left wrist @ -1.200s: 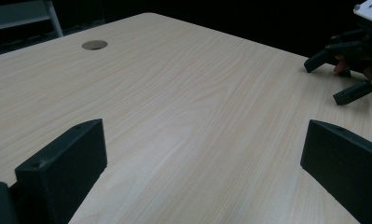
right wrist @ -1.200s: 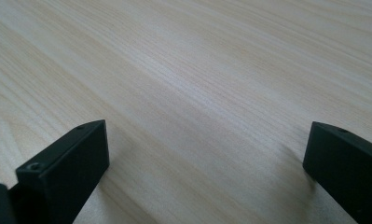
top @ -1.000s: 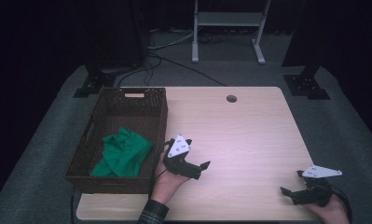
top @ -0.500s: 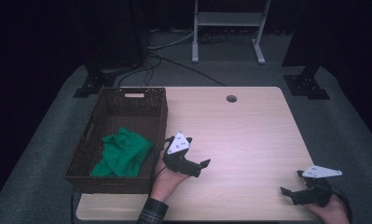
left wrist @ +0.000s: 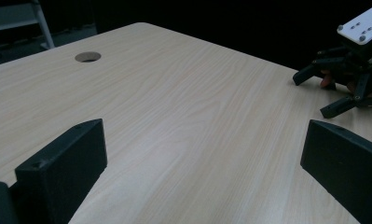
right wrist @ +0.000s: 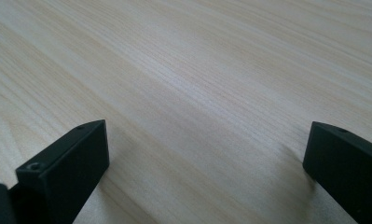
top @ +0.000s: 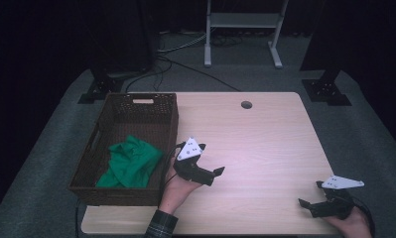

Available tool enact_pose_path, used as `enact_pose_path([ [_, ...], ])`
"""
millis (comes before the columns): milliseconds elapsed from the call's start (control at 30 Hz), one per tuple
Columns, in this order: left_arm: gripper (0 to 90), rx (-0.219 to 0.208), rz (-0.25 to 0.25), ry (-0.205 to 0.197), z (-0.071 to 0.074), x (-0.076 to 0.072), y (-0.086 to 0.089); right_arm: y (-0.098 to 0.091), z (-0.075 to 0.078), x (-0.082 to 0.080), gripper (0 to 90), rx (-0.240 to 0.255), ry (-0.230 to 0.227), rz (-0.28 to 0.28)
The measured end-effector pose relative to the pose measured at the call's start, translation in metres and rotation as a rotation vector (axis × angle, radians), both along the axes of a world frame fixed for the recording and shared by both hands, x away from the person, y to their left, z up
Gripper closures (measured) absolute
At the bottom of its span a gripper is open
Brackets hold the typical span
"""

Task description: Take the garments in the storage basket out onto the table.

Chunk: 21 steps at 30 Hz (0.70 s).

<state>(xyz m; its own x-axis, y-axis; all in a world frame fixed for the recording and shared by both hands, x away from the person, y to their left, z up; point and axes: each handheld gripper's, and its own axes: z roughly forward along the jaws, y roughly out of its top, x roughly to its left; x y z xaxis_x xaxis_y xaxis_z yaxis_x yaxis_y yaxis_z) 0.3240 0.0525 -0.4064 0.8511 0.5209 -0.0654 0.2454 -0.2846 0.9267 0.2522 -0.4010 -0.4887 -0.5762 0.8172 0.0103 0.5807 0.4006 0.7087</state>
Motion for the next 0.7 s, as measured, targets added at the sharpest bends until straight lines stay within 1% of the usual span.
enact_pose_path([
  [100, 0.0, -0.009, -0.001, 0.004, 0.001, 0.001, 0.0, 0.0, 0.0, 0.0, 0.0, 0.0, 0.0, 0.0],
  [300, 0.0, -0.009, 0.0, 0.002, 0.003, 0.002, -0.001, 0.0, 0.0, 0.0, 0.0, 0.001, 0.0, 0.0],
  [467, 0.0, -0.002, 0.0, -0.009, 0.009, 0.002, -0.001, 0.0, 0.0, 0.0, 0.0, 0.0, 0.0, 0.0],
  [533, 0.0, -0.014, 0.001, -0.013, 0.011, 0.002, -0.001, 0.0, 0.0, 0.0, 0.0, 0.001, 0.0, 0.001],
  [700, 0.0, -0.013, -0.002, -0.014, 0.013, 0.002, -0.001, 0.0, 0.0, 0.0, 0.0, 0.001, 0.0, 0.001],
])
